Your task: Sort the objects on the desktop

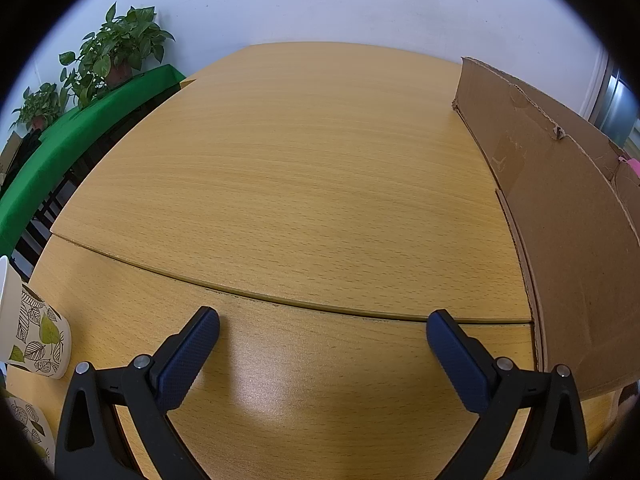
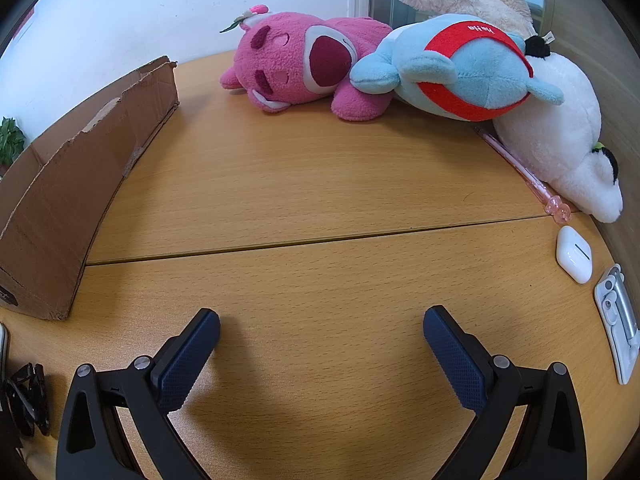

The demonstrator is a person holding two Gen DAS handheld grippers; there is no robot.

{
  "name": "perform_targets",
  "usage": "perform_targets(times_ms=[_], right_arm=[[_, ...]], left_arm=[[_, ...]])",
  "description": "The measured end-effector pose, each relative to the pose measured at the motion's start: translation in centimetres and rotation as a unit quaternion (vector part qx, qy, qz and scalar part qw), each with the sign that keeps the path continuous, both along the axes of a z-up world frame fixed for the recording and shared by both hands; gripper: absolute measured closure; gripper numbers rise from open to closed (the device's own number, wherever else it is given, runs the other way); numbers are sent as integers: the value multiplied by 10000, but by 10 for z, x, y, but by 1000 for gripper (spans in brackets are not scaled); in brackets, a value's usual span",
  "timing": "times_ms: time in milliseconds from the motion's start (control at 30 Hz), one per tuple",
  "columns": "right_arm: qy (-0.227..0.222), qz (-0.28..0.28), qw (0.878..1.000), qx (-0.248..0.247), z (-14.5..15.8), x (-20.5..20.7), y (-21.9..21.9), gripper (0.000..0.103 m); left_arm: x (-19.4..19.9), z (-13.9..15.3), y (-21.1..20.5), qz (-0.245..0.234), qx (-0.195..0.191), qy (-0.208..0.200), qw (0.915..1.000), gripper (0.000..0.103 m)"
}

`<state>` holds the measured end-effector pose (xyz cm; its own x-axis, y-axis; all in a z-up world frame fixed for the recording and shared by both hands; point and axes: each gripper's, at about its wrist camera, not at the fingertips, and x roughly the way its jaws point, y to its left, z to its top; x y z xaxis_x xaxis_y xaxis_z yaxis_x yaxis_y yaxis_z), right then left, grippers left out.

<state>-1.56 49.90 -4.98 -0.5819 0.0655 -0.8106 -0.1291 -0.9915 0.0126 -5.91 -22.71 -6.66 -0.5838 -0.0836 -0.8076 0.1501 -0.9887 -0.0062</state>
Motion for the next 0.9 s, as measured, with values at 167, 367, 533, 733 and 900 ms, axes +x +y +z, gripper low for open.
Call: perform_targets(times_ms=[167, 367, 533, 733, 900], right_arm=[[-1, 1, 10000, 4, 0, 0, 0, 0], [-1, -114, 9999, 1, 0, -3, 1, 0], [-2, -236, 9997, 7, 0, -6, 0, 0], [-76, -284, 9996, -12, 1, -2, -3, 0], [-7, -189, 9998, 51, 21, 29, -17, 0]], left_arm=[[0, 0, 0, -1, 0, 0, 10000, 0], [0, 0, 0, 0, 0, 1, 10000, 0], [0, 0, 0, 0, 0, 1, 10000, 0], [0, -1, 0, 0, 0, 2, 10000, 0], [0, -1, 0, 0, 1, 3, 10000, 0]])
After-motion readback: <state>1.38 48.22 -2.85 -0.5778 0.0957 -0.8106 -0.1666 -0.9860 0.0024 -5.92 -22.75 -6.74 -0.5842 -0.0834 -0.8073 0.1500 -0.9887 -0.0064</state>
